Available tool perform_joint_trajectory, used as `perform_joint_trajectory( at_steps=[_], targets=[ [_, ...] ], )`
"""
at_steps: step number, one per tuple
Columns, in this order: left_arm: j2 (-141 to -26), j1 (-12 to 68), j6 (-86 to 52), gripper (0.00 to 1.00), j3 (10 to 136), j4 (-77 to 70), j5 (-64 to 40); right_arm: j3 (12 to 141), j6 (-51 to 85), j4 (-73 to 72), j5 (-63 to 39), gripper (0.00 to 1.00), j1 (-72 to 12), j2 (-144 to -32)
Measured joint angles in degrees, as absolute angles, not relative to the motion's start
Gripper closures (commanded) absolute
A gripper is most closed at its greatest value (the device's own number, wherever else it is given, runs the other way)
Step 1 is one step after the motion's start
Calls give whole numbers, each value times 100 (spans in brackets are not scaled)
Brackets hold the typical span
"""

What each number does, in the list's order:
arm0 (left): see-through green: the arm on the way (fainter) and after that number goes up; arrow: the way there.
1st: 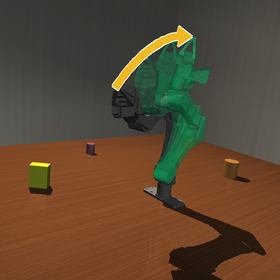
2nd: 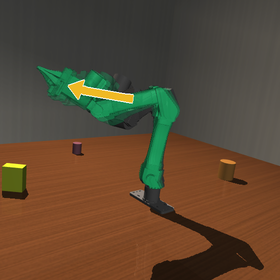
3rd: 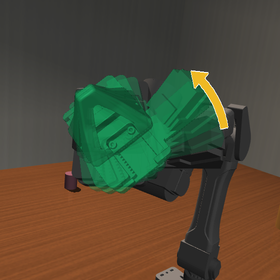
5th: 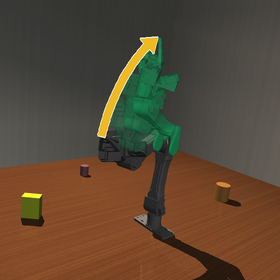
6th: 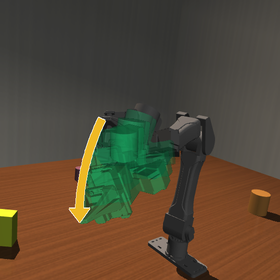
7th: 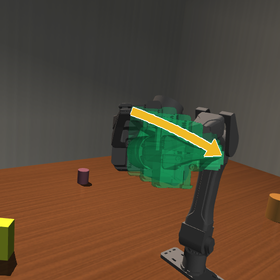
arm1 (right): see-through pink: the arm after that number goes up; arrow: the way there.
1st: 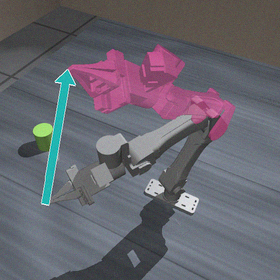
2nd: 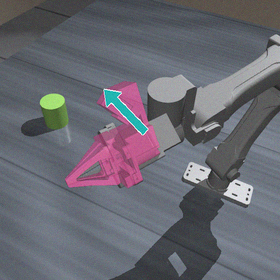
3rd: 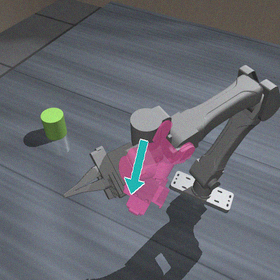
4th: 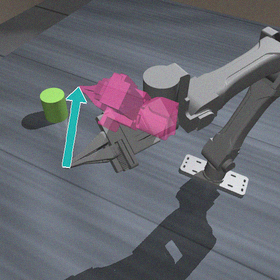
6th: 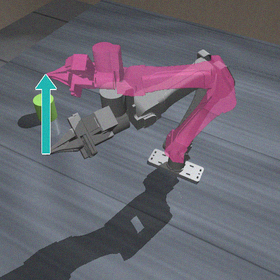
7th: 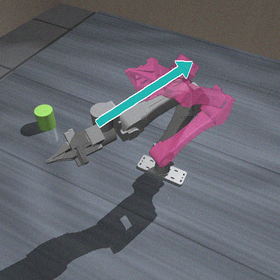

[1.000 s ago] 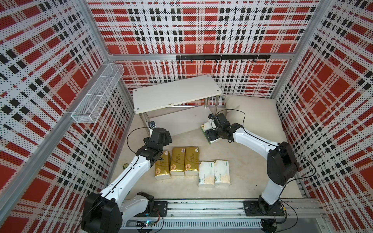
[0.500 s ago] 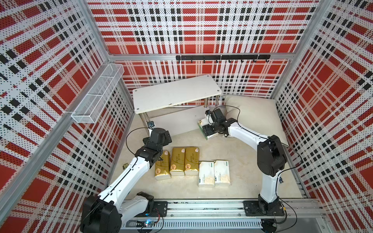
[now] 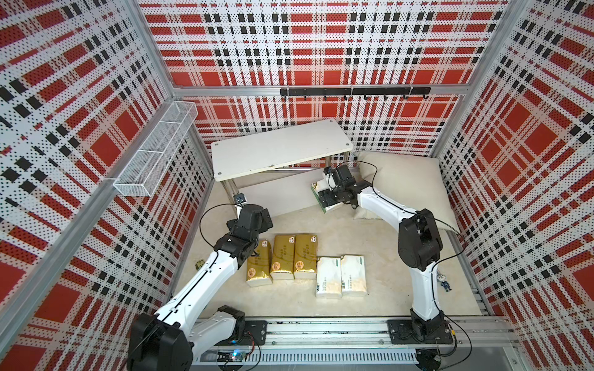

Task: Place the tissue boxes on the shelf by color
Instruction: Place a box of tissues on the shelf.

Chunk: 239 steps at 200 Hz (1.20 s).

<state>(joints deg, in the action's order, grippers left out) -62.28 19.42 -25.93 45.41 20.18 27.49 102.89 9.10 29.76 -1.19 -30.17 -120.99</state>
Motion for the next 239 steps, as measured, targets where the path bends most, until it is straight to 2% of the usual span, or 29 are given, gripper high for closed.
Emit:
perform_joint_trajectory(
  at_steps=[129, 239],
  targets=[
    [-6075, 1944, -2674, 1, 4539, 2196, 2790, 11485, 1066, 3030, -193, 14, -2919, -13008],
    [-6154, 1944, -2674, 1, 4536, 2191, 2792, 11874, 1271, 2718, 1, 11, -2908, -13423]
  ],
)
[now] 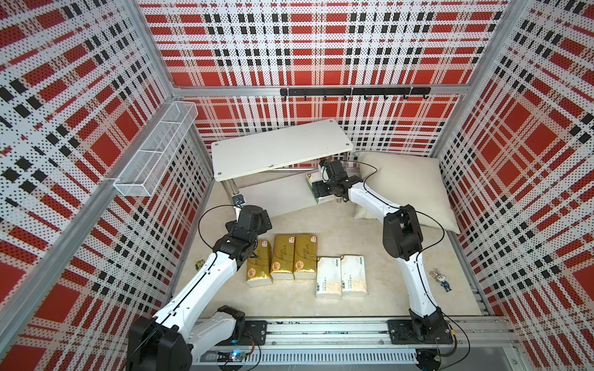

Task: Place the tissue boxes on the shelf by color
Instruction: Place a box of tissues on the shelf.

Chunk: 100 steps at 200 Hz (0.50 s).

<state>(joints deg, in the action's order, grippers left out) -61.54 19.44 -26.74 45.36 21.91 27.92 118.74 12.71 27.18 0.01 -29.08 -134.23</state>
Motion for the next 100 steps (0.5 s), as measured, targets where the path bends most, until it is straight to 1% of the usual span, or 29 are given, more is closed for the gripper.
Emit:
perform_joint_trajectory(
  at_steps=[31, 100],
  targets=[
    [-6158, 1944, -2672, 1, 4536, 2191, 2792, 12011, 1293, 2622, 78, 8, -2908, -13603],
    [-6158, 1944, -2674, 1, 4536, 2191, 2792, 12049, 1317, 2440, 296, 8, -2912, -13688]
  ],
)
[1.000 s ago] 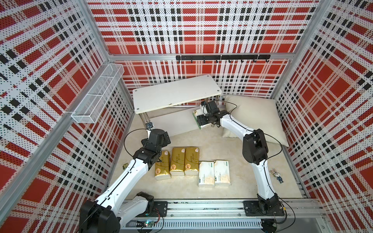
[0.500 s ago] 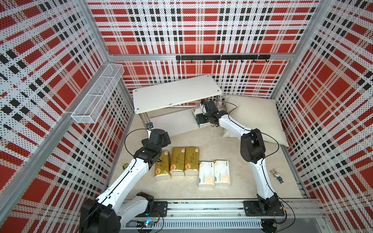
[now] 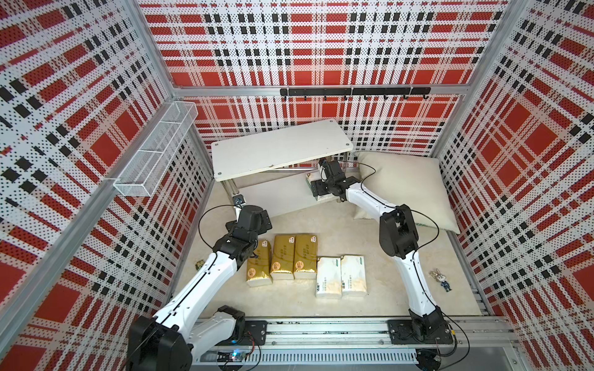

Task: Place the tissue boxes on the shelf by color
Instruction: Place a box of tissues on the shelf.

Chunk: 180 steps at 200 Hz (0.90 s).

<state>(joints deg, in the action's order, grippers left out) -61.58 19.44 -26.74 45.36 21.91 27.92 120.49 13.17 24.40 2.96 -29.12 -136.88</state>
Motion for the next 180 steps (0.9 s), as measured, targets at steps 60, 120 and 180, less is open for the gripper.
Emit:
perform_joint_trajectory(
  at_steps=[60, 120, 180],
  targets=[
    [-6156, 1944, -2672, 1, 4536, 2191, 2790, 12049, 1321, 2071, 421, 6, -2921, -13812],
    [-6143, 1944, -2674, 1, 4534, 2193, 2790, 12130, 1328, 1942, 489, 0, -2947, -13931],
    [-6062, 1944, -2676, 1, 4504, 2202, 2790, 11863, 1337, 1629, 528, 0, -2954, -13913]
  ],
)
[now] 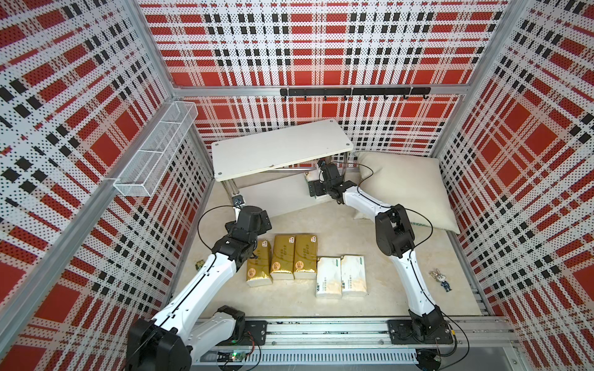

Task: Place the tissue boxes on the shelf by color
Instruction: Place a box of tissues on the shelf.

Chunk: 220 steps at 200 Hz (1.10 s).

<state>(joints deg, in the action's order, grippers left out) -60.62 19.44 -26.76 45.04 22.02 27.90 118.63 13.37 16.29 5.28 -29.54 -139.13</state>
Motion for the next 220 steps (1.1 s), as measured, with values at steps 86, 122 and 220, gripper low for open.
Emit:
perform_joint_trajectory(
  at_steps=[86, 122, 220],
  targets=[
    [-5929, 1944, -2679, 2, 4499, 2220, 2788, 11268, 1361, 1341, 567, 0, -2963, -13426],
    [-5852, 1944, -2681, 2, 4460, 2237, 2790, 11268, 1376, 1317, 596, 3, -2963, -13415],
    [-5798, 1944, -2685, 2, 4416, 2257, 2794, 11288, 1509, 1313, 666, 3, -2963, -13415]
  ],
)
